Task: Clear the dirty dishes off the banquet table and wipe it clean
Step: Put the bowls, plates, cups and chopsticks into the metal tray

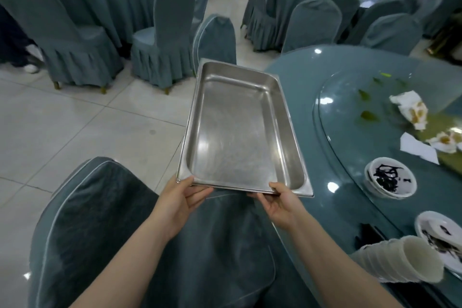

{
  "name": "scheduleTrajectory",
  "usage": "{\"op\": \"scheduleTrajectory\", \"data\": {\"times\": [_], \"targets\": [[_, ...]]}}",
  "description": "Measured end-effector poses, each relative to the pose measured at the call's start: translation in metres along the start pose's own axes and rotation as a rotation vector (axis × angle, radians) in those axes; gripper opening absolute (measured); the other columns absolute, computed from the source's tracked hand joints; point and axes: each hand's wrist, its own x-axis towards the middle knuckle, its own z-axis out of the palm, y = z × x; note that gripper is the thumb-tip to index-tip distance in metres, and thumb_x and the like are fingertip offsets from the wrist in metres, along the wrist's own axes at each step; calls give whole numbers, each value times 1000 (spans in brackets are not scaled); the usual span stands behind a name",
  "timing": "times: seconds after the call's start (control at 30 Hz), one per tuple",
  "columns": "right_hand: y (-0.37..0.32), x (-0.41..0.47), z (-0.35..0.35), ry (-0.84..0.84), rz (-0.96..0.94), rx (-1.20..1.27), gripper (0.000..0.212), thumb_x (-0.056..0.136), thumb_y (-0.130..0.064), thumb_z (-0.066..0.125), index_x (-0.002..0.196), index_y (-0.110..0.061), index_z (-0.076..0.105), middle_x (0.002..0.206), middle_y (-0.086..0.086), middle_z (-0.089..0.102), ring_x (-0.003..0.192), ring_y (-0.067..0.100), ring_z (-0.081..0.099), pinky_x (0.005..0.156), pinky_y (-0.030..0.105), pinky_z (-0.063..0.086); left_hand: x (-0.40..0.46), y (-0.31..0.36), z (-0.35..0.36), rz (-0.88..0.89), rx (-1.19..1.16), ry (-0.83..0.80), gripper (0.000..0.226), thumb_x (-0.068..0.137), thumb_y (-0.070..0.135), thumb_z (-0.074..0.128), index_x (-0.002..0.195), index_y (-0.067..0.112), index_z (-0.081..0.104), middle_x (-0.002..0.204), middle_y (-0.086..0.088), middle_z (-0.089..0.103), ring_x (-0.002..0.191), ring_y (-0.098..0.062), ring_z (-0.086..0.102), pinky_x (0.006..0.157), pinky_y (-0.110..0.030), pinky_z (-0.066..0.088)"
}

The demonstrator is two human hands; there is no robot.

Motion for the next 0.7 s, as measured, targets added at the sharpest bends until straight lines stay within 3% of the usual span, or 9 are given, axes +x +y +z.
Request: {"op": "scheduleTrajectory", "data": {"times": [0.1,0.3,0.4,0.53,0.63,0.7], "targets": [[-33,24,-8,30,-18,7,17,97,-7,46,91,2,59,73,18,72,61,36,70,49,30,58,35,0,26,-16,60,1,17,98,12,44,106,22,54,94,-13,74,90,-27,72,75,-31,51],[-82,69,-15,57,-18,62,20,96,-6,44,85,2,58,68,17,71,59,36,69,49,27,58,103,7,72,-45,163,40,43,98,10,43,137,28,41,102,-14,73,95,-28,70,79,-34,50],[-97,88,-15,90,-23,114,17,95,-6,47,83,1,57,65,16,70,76,38,66,45,28,56,127,9,87,-97,152,59,53,97,9,43,145,27,31,110,-18,69,98,-29,69,81,-35,49],[-117,104,-13,151,-53,143,17,94,-6,50,108,3,55,89,20,65,104,38,59,44,30,56,148,14,109,-142,107,64,35,96,9,44,129,23,44,101,-15,71,96,-28,68,77,-34,49],[-129,111,-14,189,-42,169,22,95,-9,51,114,0,53,94,20,63,105,35,58,44,31,56,161,13,124,-175,95,71,22,96,9,45,106,29,51,88,-12,74,92,-27,69,84,-37,49],[-135,116,-17,231,-27,178,22,95,-14,53,114,-1,54,93,19,63,108,35,59,44,31,56,168,10,130,-208,94,60,24,97,11,44,101,34,51,90,-13,74,94,-28,68,93,-40,47]]}}
